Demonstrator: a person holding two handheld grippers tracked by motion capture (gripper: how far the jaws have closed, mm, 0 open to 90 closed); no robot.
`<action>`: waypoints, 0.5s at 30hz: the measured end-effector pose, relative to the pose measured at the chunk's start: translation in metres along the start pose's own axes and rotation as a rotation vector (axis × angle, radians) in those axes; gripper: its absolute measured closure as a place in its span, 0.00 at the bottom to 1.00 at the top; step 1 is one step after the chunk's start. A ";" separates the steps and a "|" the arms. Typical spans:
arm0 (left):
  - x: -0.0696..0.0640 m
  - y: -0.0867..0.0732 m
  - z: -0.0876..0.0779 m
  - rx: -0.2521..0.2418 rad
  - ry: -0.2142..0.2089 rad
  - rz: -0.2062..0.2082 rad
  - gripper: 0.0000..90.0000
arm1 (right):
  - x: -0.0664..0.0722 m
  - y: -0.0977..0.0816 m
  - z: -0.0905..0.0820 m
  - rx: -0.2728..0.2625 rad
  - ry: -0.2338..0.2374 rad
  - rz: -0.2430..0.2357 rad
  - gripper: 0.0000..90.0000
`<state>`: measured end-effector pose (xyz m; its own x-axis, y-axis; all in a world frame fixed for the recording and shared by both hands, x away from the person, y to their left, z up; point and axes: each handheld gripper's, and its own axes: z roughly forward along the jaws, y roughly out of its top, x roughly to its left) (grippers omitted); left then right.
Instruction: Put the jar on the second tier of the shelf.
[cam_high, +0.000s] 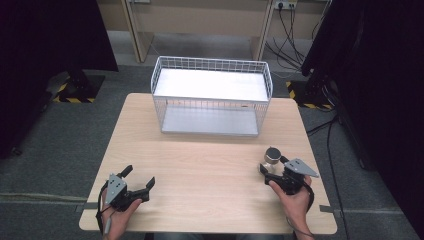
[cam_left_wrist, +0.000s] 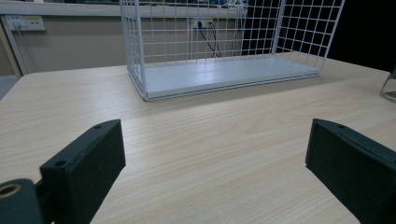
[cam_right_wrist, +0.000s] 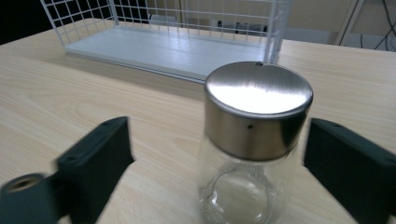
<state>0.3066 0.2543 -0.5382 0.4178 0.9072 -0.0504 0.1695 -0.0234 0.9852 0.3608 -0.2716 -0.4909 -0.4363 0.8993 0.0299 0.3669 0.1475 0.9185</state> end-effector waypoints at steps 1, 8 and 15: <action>0.000 0.000 0.000 -0.001 0.002 0.000 0.05 | -0.003 -0.002 -0.006 -0.001 -0.004 0.000 0.02; 0.000 0.000 0.000 0.000 0.007 -0.007 0.05 | -0.012 -0.028 -0.041 -0.007 -0.009 0.020 0.03; 0.001 0.000 0.000 -0.002 0.009 -0.011 0.05 | -0.016 -0.047 -0.056 -0.056 -0.038 0.060 0.03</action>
<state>0.3067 0.2551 -0.5383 0.4080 0.9111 -0.0595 0.1723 -0.0129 0.9850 0.3045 -0.3164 -0.5127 -0.3830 0.9210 0.0710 0.3443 0.0710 0.9362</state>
